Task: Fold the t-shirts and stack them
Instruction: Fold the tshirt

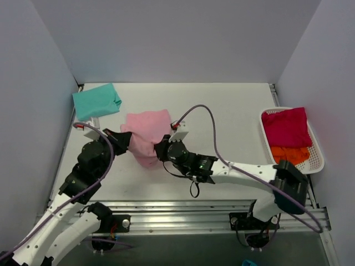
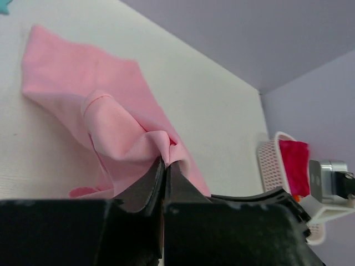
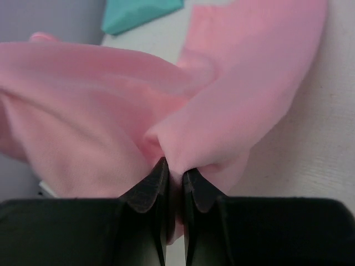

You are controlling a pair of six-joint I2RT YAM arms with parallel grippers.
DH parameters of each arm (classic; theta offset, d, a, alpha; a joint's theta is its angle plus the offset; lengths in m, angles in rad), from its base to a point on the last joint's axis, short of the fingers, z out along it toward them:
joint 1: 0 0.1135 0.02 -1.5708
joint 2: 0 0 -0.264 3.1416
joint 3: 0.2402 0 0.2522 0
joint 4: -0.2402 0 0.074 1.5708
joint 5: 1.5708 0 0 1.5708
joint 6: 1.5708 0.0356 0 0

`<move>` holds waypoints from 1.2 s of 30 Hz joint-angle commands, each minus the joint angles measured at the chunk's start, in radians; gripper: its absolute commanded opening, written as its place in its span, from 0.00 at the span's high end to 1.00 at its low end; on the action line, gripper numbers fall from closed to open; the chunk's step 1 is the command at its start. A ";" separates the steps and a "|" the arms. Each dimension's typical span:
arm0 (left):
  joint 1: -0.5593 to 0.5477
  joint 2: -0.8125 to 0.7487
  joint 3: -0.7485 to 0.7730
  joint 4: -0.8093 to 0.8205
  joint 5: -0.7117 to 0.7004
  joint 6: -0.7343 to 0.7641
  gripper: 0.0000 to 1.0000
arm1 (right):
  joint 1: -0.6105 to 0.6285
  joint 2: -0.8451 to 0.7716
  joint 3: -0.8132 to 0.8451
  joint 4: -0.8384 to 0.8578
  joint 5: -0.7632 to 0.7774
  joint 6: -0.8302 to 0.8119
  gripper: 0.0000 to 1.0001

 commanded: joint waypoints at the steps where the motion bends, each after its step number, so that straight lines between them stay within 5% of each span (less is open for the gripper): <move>1: -0.083 -0.092 0.143 -0.205 -0.033 0.036 0.98 | 0.151 -0.216 0.052 -0.188 0.235 -0.062 1.00; 9: -0.149 -0.066 0.456 -0.287 0.305 0.104 0.98 | 0.551 -0.455 0.216 -0.468 0.573 -0.099 1.00; 15: -0.149 -0.005 0.689 -0.276 0.377 0.145 0.98 | 0.852 -0.459 0.406 -0.506 0.895 -0.252 1.00; 21: -0.149 0.232 0.863 -0.233 0.410 0.202 0.98 | 0.859 -0.475 0.457 -0.422 1.021 -0.406 1.00; 24: -0.148 0.343 0.868 -0.186 0.367 0.216 0.98 | 0.720 -0.532 0.407 -0.515 1.013 -0.278 1.00; 28: -0.126 0.482 0.786 -0.089 0.350 0.217 0.98 | 0.212 -0.584 0.279 -0.604 0.682 -0.134 1.00; 32: -0.028 0.621 0.681 0.073 0.381 0.158 0.98 | -0.209 -0.438 0.175 -0.543 0.219 -0.103 1.00; 36: 0.073 0.827 0.631 0.265 0.413 0.122 0.98 | -0.445 -0.227 0.092 -0.375 0.057 -0.099 1.00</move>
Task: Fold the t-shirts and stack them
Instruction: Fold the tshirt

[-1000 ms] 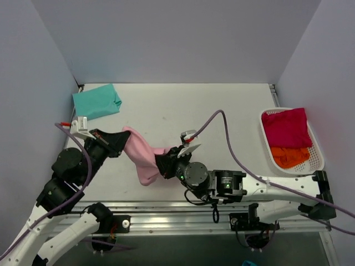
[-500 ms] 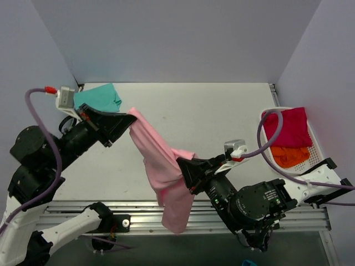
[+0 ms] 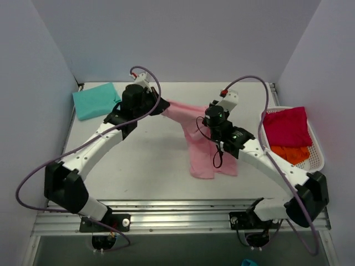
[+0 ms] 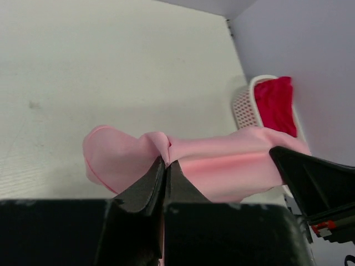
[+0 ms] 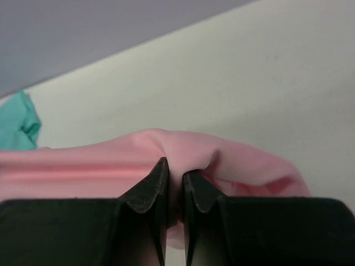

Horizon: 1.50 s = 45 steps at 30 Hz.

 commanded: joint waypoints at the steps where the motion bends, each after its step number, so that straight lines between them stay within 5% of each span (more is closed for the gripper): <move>1: 0.089 0.205 0.007 0.261 0.007 -0.019 0.98 | -0.152 0.180 -0.053 0.115 -0.253 0.028 1.00; 3: 0.123 0.345 0.128 0.316 0.046 0.004 0.98 | -0.230 0.337 -0.018 0.173 -0.252 0.034 1.00; 6: 0.155 0.664 0.441 0.287 0.137 0.050 0.93 | -0.296 0.551 0.108 0.225 -0.281 0.036 0.80; 7: 0.166 0.823 0.532 0.278 0.207 0.061 0.85 | -0.304 0.598 0.154 0.218 -0.265 0.031 0.66; 8: 0.173 0.905 0.632 0.246 0.231 0.066 0.73 | -0.309 0.680 0.201 0.210 -0.252 0.021 0.37; 10: 0.192 1.099 0.938 0.175 0.252 0.089 0.35 | -0.309 0.743 0.328 0.199 -0.205 -0.001 0.20; 13: 0.225 1.287 1.267 0.086 0.293 0.061 0.06 | -0.312 0.831 0.480 0.173 -0.189 -0.050 0.14; 16: 0.268 1.352 1.395 0.107 0.281 0.002 0.06 | -0.310 0.892 0.604 0.124 -0.166 -0.100 0.13; 18: 0.290 1.285 1.348 0.147 0.252 -0.015 0.06 | -0.309 0.883 0.623 0.109 -0.134 -0.120 0.12; 26: 0.301 0.695 0.441 0.498 0.024 0.017 0.06 | -0.321 0.618 0.248 0.143 -0.030 -0.075 0.10; 30: 0.267 0.482 0.122 0.474 -0.030 -0.008 0.06 | -0.330 0.505 0.102 0.124 0.015 -0.023 0.09; 34: 0.161 0.378 -0.095 0.534 -0.061 -0.058 0.06 | -0.324 0.379 -0.041 0.080 0.033 0.062 0.08; 45: -0.118 0.338 -0.393 0.577 -0.170 -0.215 0.04 | -0.243 0.132 -0.389 0.029 -0.016 0.292 0.08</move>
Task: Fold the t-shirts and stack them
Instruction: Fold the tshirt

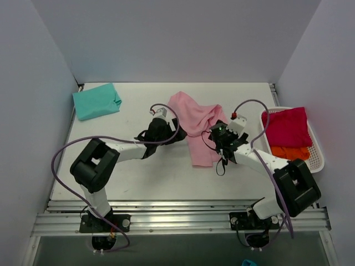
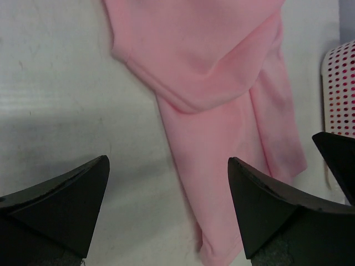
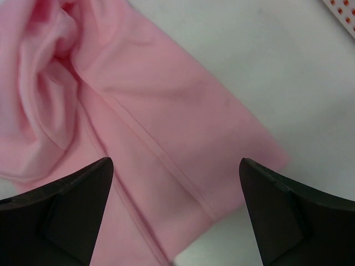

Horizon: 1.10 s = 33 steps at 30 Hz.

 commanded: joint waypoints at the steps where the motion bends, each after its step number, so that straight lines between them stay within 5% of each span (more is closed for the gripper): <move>1: -0.035 -0.043 -0.070 0.088 -0.060 -0.071 0.04 | -0.020 -0.111 -0.148 -0.013 -0.029 0.112 0.08; 9: -0.104 -0.028 -0.134 0.135 -0.031 -0.100 0.03 | -0.044 -0.241 -0.255 0.018 -0.171 0.173 0.09; 27: -0.153 0.185 0.001 0.184 0.101 -0.126 0.00 | -0.141 -0.127 -0.350 0.124 -0.364 0.298 0.18; 33: -0.152 0.193 0.019 0.172 0.094 -0.110 0.09 | -0.182 -0.050 -0.344 0.181 -0.412 0.264 0.29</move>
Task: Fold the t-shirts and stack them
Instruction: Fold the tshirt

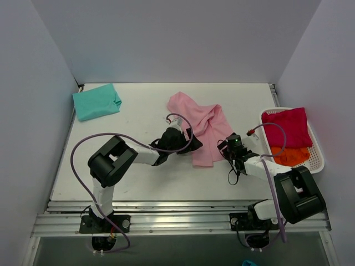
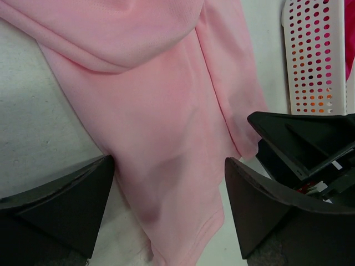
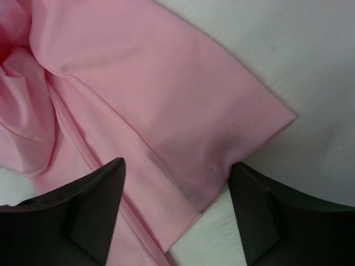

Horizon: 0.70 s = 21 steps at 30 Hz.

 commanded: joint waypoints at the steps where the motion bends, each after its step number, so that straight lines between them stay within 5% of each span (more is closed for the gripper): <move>1: -0.003 0.031 0.022 -0.030 0.012 0.015 0.12 | -0.018 0.064 -0.018 -0.015 -0.080 -0.005 0.34; 6: -0.002 0.060 0.048 -0.021 0.039 0.023 0.42 | -0.042 0.115 -0.006 0.030 -0.126 -0.039 0.84; 9: 0.001 0.072 0.053 -0.016 0.039 0.026 0.59 | -0.047 0.141 -0.007 0.056 -0.156 -0.051 1.00; 13: 0.005 0.075 0.061 -0.023 0.039 0.032 0.92 | -0.046 0.158 -0.024 0.093 -0.189 -0.056 1.00; 21: 0.000 -0.104 -0.060 -0.154 -0.027 0.075 0.97 | 0.200 0.004 -0.007 -0.035 -0.022 0.033 1.00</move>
